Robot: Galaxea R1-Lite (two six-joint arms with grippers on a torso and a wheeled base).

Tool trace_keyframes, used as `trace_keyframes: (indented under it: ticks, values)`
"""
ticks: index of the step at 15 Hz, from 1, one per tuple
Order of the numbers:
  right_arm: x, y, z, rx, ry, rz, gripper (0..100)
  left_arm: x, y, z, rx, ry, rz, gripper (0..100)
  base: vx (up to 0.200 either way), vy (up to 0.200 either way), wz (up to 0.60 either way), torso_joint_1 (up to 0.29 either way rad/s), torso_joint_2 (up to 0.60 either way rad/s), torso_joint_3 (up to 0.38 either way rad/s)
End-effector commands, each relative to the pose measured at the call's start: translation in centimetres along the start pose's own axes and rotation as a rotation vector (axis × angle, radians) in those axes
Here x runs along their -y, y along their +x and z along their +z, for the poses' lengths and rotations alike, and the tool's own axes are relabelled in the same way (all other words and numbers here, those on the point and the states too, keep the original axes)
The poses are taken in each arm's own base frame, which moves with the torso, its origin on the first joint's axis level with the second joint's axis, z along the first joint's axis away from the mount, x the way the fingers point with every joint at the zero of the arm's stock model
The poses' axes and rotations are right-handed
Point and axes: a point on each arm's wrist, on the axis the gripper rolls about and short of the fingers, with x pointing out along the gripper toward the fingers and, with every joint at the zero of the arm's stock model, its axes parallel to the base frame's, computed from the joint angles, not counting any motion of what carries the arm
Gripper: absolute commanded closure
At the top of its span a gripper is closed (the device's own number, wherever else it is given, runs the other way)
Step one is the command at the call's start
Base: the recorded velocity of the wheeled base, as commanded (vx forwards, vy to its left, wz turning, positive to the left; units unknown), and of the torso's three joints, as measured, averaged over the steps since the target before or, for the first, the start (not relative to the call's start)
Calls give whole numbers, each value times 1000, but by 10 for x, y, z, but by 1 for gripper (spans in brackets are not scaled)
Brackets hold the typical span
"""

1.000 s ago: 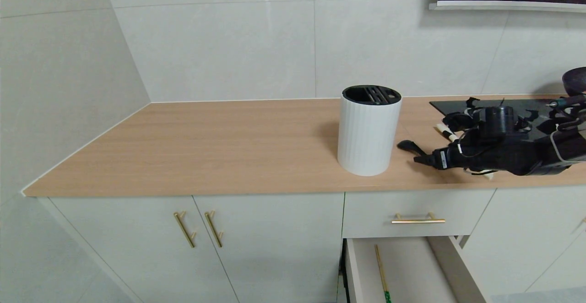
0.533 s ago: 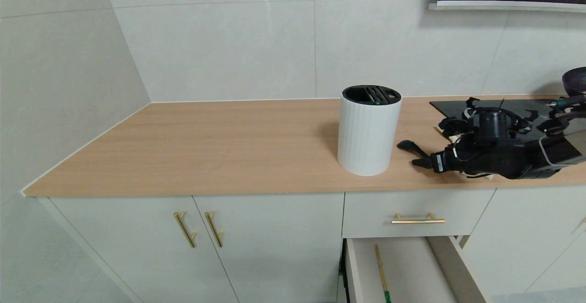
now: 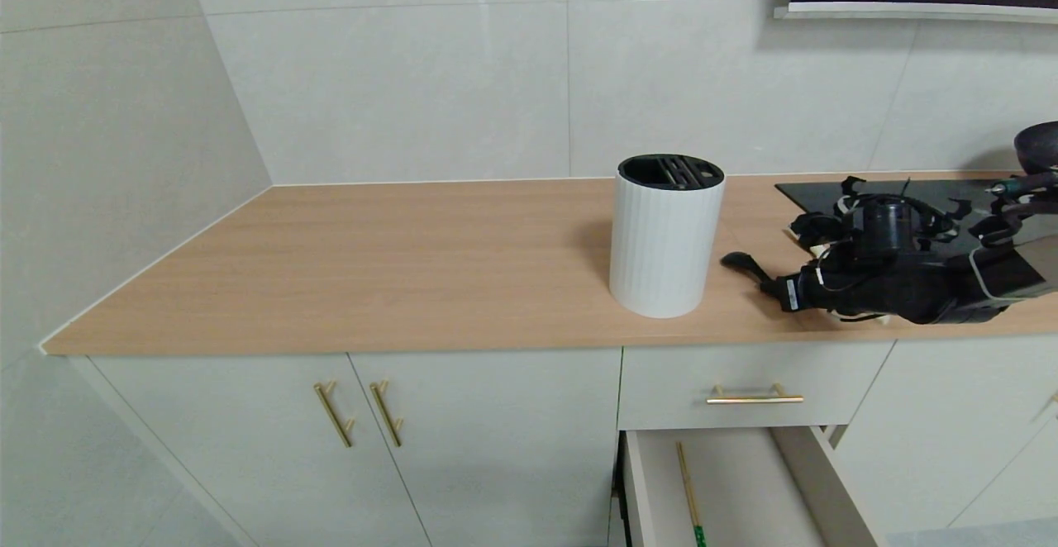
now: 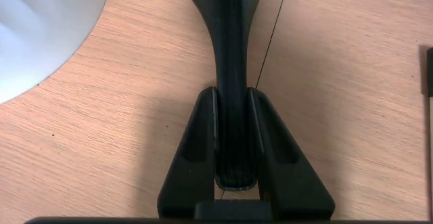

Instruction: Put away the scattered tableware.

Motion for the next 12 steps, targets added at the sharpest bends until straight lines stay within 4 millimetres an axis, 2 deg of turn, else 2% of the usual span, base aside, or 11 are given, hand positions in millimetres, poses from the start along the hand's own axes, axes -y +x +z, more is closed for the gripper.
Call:
trace_keyframes:
  ticks: [1, 3, 6, 7, 10, 12]
  values:
    - [0, -3, 2, 4, 2, -3, 100, 0, 0, 0, 1, 0, 1, 0, 0, 0, 0, 0, 0, 0]
    - [-4, -16, 14, 26, 38, -12, 100, 0, 0, 0, -1, 0, 1, 0, 0, 0, 0, 0, 0, 0]
    - [-26, -79, 41, 31, 163, -83, 100, 0, 0, 0, -1, 0, 1, 0, 0, 0, 0, 0, 0, 0]
    - [-41, -119, 48, 9, 233, -107, 100, 0, 0, 0, 1, 0, 1, 0, 0, 0, 0, 0, 0, 0]
    - [-71, -178, 36, -104, 331, -146, 100, 0, 0, 0, -1, 0, 1, 0, 0, 0, 0, 0, 0, 0]
    - [-88, -198, 21, -140, 346, -159, 100, 0, 0, 0, -1, 0, 1, 0, 0, 0, 0, 0, 0, 0]
